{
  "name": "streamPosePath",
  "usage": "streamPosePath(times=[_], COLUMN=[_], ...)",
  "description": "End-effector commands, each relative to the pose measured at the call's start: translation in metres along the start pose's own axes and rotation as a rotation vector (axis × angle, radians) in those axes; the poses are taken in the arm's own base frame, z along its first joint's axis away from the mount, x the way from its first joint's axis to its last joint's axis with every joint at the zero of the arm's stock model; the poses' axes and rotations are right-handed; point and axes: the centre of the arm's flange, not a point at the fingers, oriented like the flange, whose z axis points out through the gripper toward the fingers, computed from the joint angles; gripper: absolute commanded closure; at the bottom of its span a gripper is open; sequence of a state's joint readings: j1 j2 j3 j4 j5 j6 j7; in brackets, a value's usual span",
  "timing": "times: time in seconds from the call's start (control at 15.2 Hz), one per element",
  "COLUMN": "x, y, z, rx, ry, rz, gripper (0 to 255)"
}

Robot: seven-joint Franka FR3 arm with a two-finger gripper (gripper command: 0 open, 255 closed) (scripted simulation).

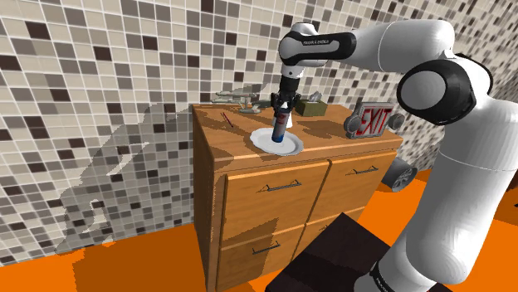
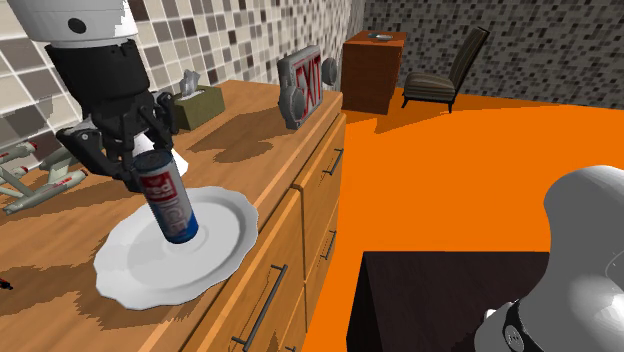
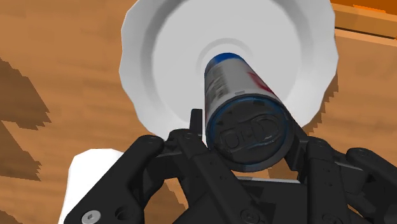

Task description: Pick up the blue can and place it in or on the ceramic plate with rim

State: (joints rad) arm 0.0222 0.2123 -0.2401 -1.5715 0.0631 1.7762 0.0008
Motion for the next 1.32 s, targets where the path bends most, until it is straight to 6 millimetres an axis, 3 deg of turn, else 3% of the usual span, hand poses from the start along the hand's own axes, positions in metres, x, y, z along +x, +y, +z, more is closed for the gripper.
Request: streamPosePath(times=[0.0, 0.07, 0.13, 0.46, 0.73, 1.25], x=[0.000, 0.000, 0.000, 0.000, 0.000, 0.000], y=[0.000, 0.000, 0.000, 0.000, 0.000, 0.000], z=[0.000, 0.000, 0.000, 0.000, -0.050, -0.050], rx=[0.000, 0.000, 0.000, 0.000, 0.000, 0.000], ry=[0.001, 0.001, 0.001, 0.001, 0.001, 0.001], rz=[0.000, 0.000, 0.000, 0.000, 0.000, 0.000], gripper=[255, 255, 0, 0, 0, 0])
